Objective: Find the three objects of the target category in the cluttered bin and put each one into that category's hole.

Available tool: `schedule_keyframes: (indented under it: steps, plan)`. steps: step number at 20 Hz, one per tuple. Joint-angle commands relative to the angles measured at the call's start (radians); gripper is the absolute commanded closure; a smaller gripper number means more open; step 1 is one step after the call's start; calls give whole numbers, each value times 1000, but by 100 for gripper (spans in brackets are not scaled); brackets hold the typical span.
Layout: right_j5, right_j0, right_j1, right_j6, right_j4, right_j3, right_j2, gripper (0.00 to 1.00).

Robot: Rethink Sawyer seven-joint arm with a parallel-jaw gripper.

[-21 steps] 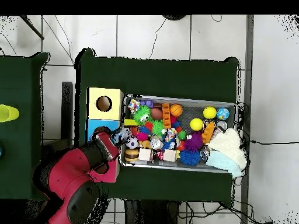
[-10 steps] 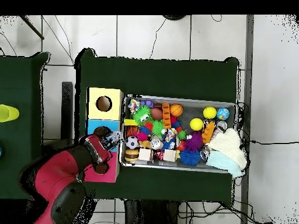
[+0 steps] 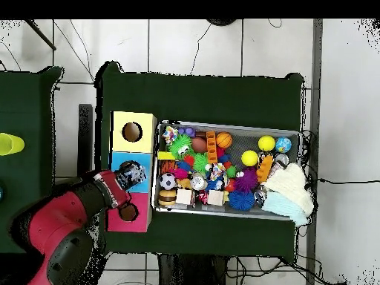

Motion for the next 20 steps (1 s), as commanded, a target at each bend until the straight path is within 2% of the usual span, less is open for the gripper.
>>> schedule_keyframes:
  steps: [1, 20]
  plan:
    - [99, -22, 52, 303, 10, -108, 60, 100]
    - [16, -44, 111, 319, 28, -110, 65, 100]
